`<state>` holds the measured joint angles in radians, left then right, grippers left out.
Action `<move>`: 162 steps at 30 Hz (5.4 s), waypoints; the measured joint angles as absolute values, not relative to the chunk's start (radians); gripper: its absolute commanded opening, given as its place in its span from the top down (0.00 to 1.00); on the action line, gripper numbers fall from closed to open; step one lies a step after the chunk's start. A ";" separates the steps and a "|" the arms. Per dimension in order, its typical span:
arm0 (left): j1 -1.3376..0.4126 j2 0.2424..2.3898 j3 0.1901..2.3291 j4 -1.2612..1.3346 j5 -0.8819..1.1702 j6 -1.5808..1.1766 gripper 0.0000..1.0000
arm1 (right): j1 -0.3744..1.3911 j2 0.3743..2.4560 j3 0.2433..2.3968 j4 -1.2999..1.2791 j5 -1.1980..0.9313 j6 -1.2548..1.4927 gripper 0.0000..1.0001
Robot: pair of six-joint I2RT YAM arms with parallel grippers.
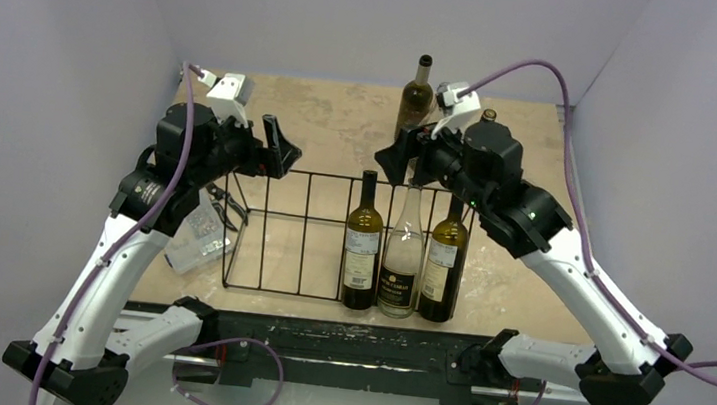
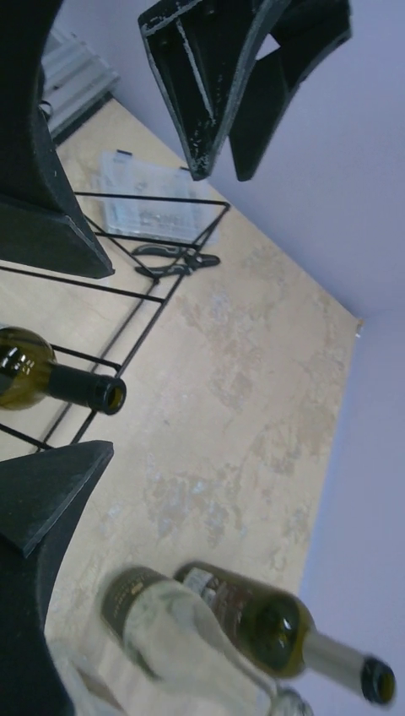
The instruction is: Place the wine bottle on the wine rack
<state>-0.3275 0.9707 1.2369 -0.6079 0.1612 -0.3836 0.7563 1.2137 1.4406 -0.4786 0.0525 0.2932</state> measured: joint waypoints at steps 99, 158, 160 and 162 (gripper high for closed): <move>-0.330 0.974 1.237 -0.616 0.160 -0.382 0.10 | 0.214 1.426 1.258 -0.249 0.323 0.270 0.96; -0.335 0.970 1.237 -0.620 0.168 -0.383 0.11 | 0.216 0.979 1.407 -0.064 -0.137 0.546 1.00; -0.335 0.967 1.238 -0.620 0.168 -0.383 0.11 | 0.216 1.013 1.412 -0.041 -0.201 0.587 1.00; -0.335 0.964 1.238 -0.620 0.168 -0.383 0.11 | 0.216 1.054 1.419 -0.018 -0.263 0.630 1.00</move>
<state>-0.3351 0.9642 1.2377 -0.6205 0.1680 -0.3828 0.2161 1.0542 1.4185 -0.0181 -0.2630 0.6300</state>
